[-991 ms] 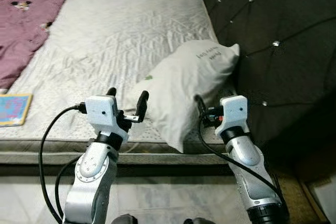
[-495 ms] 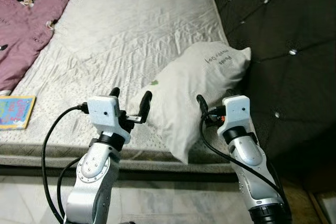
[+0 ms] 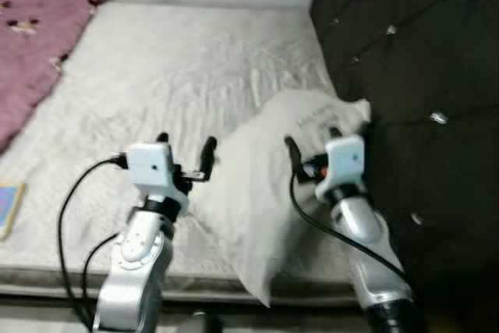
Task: Clean up the room
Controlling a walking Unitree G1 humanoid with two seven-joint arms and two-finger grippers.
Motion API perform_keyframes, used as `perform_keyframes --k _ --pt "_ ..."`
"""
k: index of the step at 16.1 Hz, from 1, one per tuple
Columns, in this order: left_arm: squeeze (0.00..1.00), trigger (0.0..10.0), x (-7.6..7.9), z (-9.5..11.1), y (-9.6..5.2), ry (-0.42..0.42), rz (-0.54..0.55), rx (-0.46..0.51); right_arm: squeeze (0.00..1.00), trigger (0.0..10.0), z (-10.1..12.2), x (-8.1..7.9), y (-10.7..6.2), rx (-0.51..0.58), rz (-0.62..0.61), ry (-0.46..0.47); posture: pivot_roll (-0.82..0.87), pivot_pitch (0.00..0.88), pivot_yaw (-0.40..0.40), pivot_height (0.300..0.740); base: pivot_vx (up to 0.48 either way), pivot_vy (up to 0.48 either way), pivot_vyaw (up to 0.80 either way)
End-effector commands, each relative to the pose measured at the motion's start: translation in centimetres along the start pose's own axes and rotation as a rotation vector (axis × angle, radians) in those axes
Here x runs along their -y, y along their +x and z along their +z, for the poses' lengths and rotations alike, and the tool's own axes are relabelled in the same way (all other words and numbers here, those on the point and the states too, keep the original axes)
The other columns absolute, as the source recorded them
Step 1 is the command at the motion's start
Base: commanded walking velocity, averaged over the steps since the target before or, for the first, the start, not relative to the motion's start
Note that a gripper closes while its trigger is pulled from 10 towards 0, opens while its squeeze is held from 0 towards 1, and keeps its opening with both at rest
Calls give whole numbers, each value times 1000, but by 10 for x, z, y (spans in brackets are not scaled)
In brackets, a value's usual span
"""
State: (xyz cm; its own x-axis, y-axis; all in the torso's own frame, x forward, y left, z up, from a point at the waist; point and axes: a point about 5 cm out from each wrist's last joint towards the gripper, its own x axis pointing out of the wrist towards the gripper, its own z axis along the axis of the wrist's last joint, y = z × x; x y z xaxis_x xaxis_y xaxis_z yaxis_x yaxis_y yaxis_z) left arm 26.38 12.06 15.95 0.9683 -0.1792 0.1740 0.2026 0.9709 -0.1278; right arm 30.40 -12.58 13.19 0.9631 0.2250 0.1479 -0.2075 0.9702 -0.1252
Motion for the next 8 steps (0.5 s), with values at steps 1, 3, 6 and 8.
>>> perform_keyframes --k 1,3,6,8 --pt "0 10000 7 0 0 -1 -23 -3 0 10000 -6 10 -5 -23 -34 -6 -72 152 -19 740 0 0 0" --pt "0 10000 7 0 0 -3 -19 -3 0 10000 -6 10 -5 -23 -35 -7 -72 152 -19 740 0 0 0" --pt "0 10000 6 -1 1 3 -9 -5 0 10000 -6 10 -5 -24 -34 -6 -73 153 -20 740 0 0 0" --pt "0 10000 6 -1 1 2 -4 -5 0 10000 -6 10 -5 -25 -32 -6 -73 152 -20 740 0 0 0"
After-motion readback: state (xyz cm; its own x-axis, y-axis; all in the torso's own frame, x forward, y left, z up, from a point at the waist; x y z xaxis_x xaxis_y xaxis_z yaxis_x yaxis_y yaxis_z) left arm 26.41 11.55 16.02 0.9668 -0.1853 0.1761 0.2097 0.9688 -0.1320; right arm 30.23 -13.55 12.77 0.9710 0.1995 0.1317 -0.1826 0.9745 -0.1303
